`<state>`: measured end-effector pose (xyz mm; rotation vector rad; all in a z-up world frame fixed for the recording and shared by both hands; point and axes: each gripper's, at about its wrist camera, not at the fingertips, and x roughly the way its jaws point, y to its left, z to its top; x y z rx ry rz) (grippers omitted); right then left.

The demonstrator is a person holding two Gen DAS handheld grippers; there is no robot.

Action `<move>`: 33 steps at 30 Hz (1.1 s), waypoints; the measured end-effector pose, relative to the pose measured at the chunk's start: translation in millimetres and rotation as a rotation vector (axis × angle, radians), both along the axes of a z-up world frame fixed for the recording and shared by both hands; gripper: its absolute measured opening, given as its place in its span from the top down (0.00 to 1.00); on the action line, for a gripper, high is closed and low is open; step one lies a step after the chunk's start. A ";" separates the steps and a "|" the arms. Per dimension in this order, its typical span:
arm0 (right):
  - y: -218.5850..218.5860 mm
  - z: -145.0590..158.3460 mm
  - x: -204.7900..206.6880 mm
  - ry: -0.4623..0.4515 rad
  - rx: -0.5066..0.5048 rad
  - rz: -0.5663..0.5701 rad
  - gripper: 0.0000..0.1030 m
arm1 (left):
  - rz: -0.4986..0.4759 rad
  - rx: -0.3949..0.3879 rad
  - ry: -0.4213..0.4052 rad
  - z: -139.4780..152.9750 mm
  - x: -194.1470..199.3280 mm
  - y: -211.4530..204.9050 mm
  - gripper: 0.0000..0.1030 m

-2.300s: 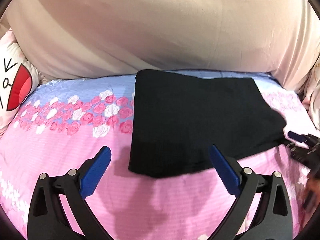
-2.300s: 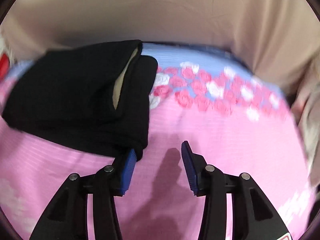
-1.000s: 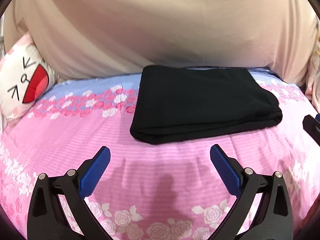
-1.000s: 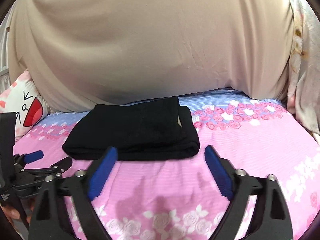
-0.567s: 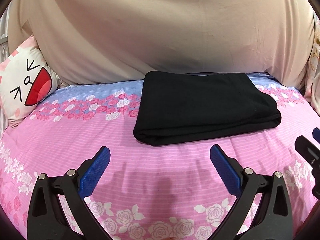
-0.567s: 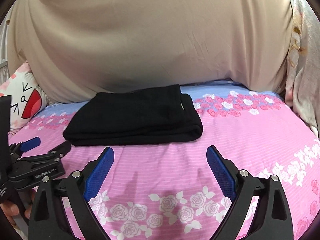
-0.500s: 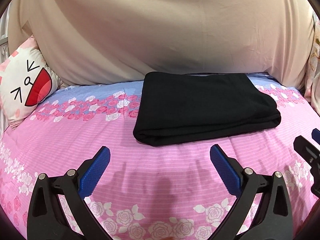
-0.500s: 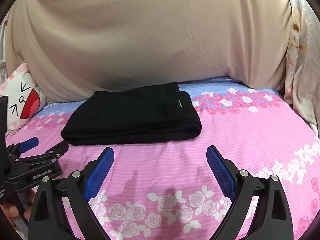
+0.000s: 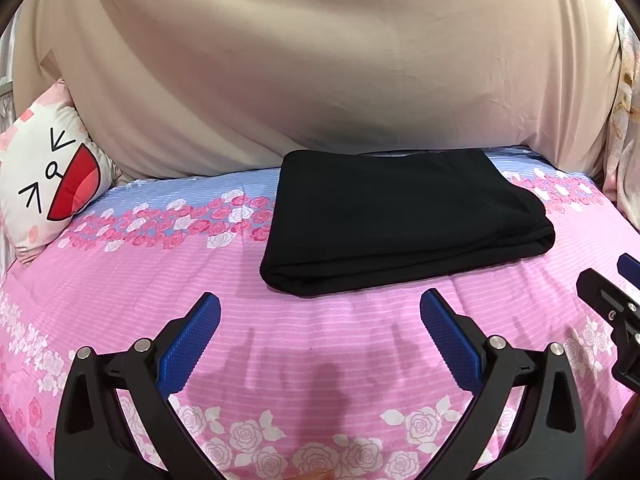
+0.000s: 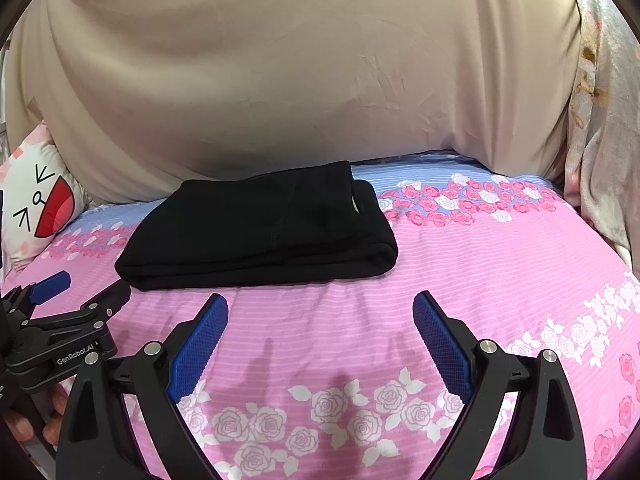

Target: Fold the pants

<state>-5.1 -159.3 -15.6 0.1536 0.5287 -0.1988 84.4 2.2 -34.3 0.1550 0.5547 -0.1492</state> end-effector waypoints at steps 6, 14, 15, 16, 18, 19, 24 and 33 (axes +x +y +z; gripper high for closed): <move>1.0 0.0 0.0 0.002 -0.006 -0.005 0.11 | 0.003 -0.004 0.005 -0.9 0.6 -1.2 0.05; 0.7 0.1 -0.4 0.004 -0.005 -0.007 0.11 | 0.006 -0.003 0.005 -1.0 0.9 -1.7 0.05; 0.8 0.1 -0.5 0.003 -0.006 -0.008 0.11 | 0.007 -0.004 0.005 -0.6 0.8 -1.6 0.05; 0.8 0.2 -0.5 0.003 -0.007 -0.007 0.11 | 0.005 -0.005 0.004 -0.6 0.7 -1.5 0.05; 0.7 0.1 0.0 0.004 -0.011 -0.006 0.11 | 0.010 -0.002 0.002 -0.4 0.9 -1.8 0.05; 0.8 -0.1 0.1 0.004 -0.012 -0.005 0.11 | 0.010 -0.003 0.002 -0.4 0.6 -2.2 0.05; 0.5 -0.3 0.6 0.005 -0.014 -0.003 0.11 | 0.011 -0.011 0.010 0.0 1.1 -1.8 0.05; 0.2 -0.7 0.3 0.006 -0.015 -0.004 0.11 | -0.011 -0.008 0.001 1.0 -0.8 -5.5 0.05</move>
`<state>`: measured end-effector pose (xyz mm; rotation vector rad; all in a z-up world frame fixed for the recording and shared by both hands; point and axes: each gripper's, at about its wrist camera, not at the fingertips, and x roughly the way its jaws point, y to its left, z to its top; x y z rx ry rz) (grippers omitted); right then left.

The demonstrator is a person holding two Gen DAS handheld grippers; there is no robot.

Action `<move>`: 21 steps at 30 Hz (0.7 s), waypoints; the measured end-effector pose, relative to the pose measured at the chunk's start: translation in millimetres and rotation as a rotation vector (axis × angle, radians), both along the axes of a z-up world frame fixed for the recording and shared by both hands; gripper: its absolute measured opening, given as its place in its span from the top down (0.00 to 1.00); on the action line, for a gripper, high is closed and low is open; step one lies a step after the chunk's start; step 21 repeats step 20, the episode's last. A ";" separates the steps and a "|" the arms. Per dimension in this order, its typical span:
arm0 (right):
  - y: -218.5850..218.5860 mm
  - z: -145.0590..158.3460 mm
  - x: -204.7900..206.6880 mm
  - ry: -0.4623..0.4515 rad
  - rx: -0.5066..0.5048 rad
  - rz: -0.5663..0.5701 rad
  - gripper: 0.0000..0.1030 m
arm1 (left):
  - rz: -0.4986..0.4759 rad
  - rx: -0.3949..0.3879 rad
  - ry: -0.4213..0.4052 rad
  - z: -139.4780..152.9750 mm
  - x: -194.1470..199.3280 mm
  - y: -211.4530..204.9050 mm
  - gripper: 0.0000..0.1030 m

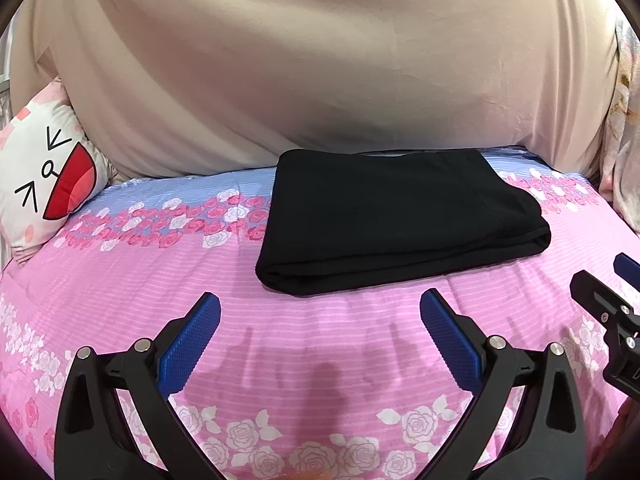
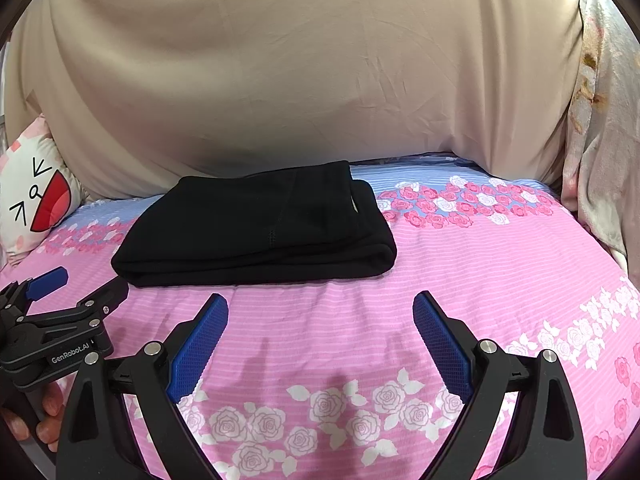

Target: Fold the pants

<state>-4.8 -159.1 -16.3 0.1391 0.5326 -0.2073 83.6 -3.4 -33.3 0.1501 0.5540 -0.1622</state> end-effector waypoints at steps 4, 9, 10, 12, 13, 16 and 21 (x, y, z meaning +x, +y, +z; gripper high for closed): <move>0.3 -0.1 0.2 0.000 0.000 0.001 0.11 | -0.003 -0.016 0.002 0.5 -0.6 1.3 0.05; 0.8 -0.1 0.1 0.001 -0.001 0.000 0.11 | 0.007 -0.041 -0.017 3.5 -4.2 6.2 0.05; 1.2 0.0 0.2 0.001 0.000 0.000 0.11 | 0.000 -0.039 -0.017 3.5 -5.0 5.0 0.05; 1.1 0.0 0.1 0.002 -0.001 -0.001 0.11 | -0.003 -0.025 -0.020 3.5 -5.5 2.7 0.05; 0.6 -0.1 0.0 0.002 -0.002 0.000 0.11 | -0.007 -0.014 -0.011 2.5 -5.1 -0.2 0.05; 0.3 0.2 0.3 -0.001 -0.003 0.002 0.11 | -0.042 -0.017 0.032 -0.6 -0.9 -2.0 0.05; -1.3 2.6 -3.6 -0.008 -0.010 0.001 0.11 | -0.043 -0.011 0.059 -1.9 -5.3 -4.0 0.05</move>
